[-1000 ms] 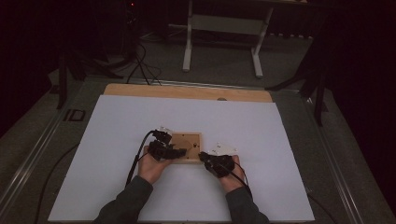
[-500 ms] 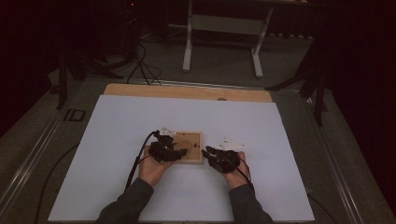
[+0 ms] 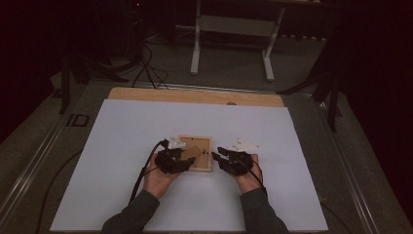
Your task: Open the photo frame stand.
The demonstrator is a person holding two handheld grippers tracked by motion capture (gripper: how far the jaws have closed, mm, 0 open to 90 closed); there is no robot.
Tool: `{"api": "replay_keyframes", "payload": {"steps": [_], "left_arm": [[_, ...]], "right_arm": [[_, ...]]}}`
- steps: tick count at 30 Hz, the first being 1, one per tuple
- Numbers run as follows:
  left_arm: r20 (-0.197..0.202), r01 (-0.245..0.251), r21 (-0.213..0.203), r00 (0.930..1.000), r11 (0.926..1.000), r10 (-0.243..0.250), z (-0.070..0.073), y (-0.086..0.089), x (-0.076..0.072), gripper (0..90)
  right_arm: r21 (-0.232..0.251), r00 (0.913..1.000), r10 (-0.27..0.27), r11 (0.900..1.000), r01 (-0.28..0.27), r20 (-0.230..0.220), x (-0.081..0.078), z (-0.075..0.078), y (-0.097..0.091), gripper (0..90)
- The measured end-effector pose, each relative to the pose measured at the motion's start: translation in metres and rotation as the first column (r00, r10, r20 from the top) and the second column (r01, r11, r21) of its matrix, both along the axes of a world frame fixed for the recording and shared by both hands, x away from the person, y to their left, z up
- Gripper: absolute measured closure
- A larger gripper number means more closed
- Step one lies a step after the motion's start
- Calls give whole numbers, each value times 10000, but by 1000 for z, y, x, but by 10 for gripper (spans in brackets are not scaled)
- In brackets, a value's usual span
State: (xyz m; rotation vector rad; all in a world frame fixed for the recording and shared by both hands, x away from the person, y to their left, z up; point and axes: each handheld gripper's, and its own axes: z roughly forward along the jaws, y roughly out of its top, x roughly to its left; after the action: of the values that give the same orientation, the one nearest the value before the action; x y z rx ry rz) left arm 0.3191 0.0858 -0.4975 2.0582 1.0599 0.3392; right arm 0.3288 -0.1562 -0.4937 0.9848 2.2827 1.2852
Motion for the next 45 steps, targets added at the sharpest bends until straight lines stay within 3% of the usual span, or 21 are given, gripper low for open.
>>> {"api": "replay_keyframes", "payload": {"steps": [10,21,33,39,45], "left_arm": [[804,-5,334,9968,9994,-22,-1,-1,-12,530],[1604,144,737,9867,9972,-261,-3,-2,-23,529],[2616,349,1147,9631,9928,-641,-8,-2,-37,528],[3102,533,1519,9455,9870,-988,-9,-3,-43,528],[3099,659,1516,9443,9862,-1107,-11,0,-44,527]], "right_arm": [[-74,10000,33,10000,-34,-83,9,5,-2,600],[30,9987,257,9997,-256,-442,23,4,3,543],[327,9926,619,9977,-588,-1043,36,-3,8,441],[553,9858,1037,9937,-971,-1320,37,-7,12,403],[946,9811,1237,9894,-1104,-1487,38,-8,11,420]]}}
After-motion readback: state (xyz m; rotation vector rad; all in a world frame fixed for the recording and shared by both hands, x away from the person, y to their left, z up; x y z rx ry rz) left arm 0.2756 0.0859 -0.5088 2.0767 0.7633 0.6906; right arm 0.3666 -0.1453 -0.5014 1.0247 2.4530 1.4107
